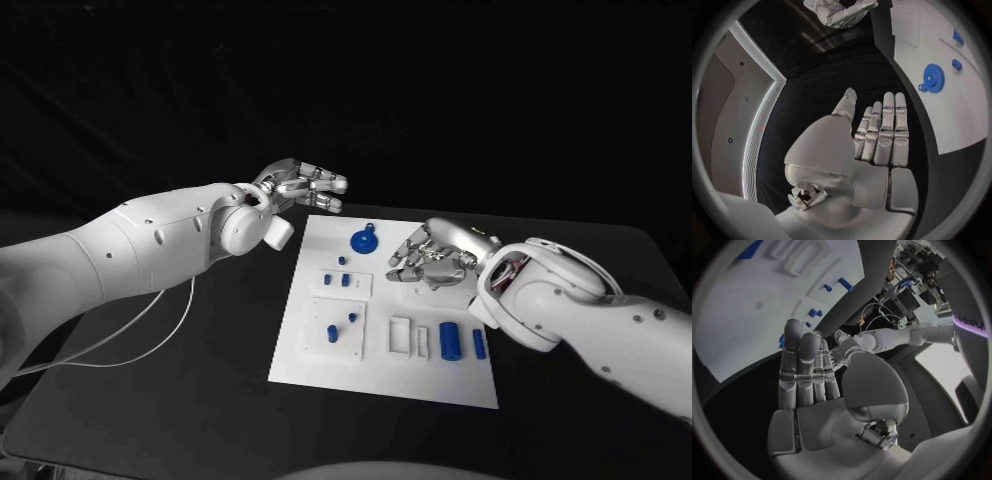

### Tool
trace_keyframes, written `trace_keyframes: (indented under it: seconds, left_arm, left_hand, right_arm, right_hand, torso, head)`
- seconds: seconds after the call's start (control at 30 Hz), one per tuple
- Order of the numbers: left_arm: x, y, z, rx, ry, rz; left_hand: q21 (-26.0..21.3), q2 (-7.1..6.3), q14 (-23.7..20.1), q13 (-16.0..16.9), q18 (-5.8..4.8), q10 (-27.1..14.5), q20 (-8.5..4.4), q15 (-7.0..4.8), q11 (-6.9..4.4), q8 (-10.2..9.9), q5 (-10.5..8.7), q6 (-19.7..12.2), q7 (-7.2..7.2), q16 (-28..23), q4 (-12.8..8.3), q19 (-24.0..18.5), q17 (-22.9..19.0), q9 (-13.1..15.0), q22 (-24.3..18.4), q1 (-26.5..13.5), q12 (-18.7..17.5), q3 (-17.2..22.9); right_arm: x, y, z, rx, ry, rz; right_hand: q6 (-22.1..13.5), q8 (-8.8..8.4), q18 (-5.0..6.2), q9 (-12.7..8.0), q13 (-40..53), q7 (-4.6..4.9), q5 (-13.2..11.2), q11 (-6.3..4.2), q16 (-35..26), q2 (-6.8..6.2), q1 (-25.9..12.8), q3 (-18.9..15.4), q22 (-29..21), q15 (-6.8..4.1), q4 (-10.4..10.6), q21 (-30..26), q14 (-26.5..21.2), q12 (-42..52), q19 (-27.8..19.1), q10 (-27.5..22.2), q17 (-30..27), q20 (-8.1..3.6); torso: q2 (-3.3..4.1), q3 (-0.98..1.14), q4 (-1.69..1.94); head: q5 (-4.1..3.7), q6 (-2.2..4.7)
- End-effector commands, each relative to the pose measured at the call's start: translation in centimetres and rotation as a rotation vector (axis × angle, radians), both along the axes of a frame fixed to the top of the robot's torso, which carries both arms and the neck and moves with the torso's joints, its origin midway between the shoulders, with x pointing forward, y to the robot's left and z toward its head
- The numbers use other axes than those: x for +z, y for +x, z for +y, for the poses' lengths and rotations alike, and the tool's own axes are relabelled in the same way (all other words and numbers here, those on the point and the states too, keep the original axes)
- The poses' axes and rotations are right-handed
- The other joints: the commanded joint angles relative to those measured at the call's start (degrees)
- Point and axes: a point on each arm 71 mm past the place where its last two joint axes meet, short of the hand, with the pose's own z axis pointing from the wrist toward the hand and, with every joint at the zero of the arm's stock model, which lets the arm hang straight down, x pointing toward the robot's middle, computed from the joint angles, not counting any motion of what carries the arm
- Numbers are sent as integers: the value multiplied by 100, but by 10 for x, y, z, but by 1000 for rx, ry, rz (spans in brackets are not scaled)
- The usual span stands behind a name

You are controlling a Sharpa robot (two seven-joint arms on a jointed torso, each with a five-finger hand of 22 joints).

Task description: Assemble the parts on the task board

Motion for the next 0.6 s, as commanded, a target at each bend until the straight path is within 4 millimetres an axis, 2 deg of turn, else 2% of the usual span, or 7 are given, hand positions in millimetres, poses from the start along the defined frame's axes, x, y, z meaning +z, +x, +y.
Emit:
trace_keyframes:
  seconds: [0.03, 0.13, 0.27, 0.3, 0.4, 0.43, 0.6]
  left_arm:
    - [-1, -1, -2, -2, -13, -12]
    - [-4, -1, -1, 0, -12, -6]
    - [-9, -3, 2, 6, -12, 0]
    - [-12, -4, 3, 8, -13, 3]
    - [-16, -5, 4, 10, -14, 7]
    - [-18, -6, 5, 11, -14, 10]
    - [-25, -10, 9, 14, -17, 21]
  left_hand:
    - [17, -42, 3, 7, -50, -8, -4, -14, -23, -1, 2, 9, -1, -9, 19, -35, 7, 6, -4, -15, -1, -8]
    - [18, -46, -1, 7, -51, -15, -5, -13, -21, -6, 2, -22, 2, -11, 16, -37, 6, 4, -5, -12, -1, -7]
    - [18, -52, -4, 7, -52, -21, -4, -11, -19, -8, 1, -48, 5, -13, 15, -39, 6, 2, -6, -13, -1, -8]
    - [17, -62, -6, 7, -53, -30, -3, -9, -16, -9, -2, -79, 9, -13, 15, -43, 6, 1, -7, -18, -1, -12]
    - [18, -66, -5, 7, -52, -35, -3, -9, -15, -11, 0, -106, 11, -12, 15, -41, 6, 0, -7, -24, -1, -14]
    - [18, -68, -5, 7, -52, -36, -3, -9, -14, -11, 0, -112, 11, -12, 15, -41, 6, 0, -7, -26, -1, -14]
    - [18, -67, -7, 8, -52, -38, -1, -7, -13, -8, -3, -118, 12, -12, 15, -43, 6, 0, -8, -40, 0, -13]
  right_arm:
    - [-9, 1, -14, 18, 57, 283]
    - [-8, 3, -30, -5, 5, 325]
    - [-10, 3, -48, -49, -84, 371]
    - [-10, 2, -54, -72, -108, 381]
    - [-12, 1, -62, -107, -140, 401]
    - [-14, 0, -66, -124, -156, 412]
    - [-28, -8, -77, -177, -213, 471]
  right_hand:
    - [69, -17, -112, 192, 523, -49, -38, -71, -66, 137, 24, -173, -36, -57, 46, 8, 9, 501, 240, -53, -6, -49]
    - [183, -29, -205, 491, 1886, -186, -102, -194, 59, 299, 24, -188, 11, -136, -22, 127, 34, 1769, 245, -364, 131, -134]
    - [171, 20, -215, 1392, 3285, -221, -121, -255, 347, 300, -130, -210, 152, -163, 116, 289, -69, 2657, 219, -756, 577, -177]
    - [90, 34, -217, 1985, 3570, -270, -114, -210, 406, 274, -130, -202, 219, -191, 179, 328, -106, 2712, 198, -799, 763, -172]
    - [-18, 158, -225, 2992, 3853, -294, -115, -299, 461, 157, -176, -192, 270, -185, 265, 332, -135, 2768, 194, -789, 997, -197]
    - [-151, 187, -219, 3827, 3992, -329, -104, -265, 421, 115, -196, -104, 298, -206, 370, 315, -122, 2730, 191, -789, 1119, -190]
    - [-122, -15, -211, 5056, 4238, -370, -68, -314, 416, -12, -241, 79, 396, -200, 544, 305, -82, 2737, 188, -774, 1417, -199]
  torso:
    - [-54, 3, -39]
    - [-87, 10, -63]
    - [-146, 4, -103]
    - [-165, -1, -111]
    - [-193, -7, -118]
    - [-217, -11, -123]
    - [-288, -24, -135]
  head:
    - [-130, 20]
    - [-181, 0]
    - [-251, -14]
    - [-267, -31]
    - [-289, -41]
    - [-292, -60]
    - [-345, -125]
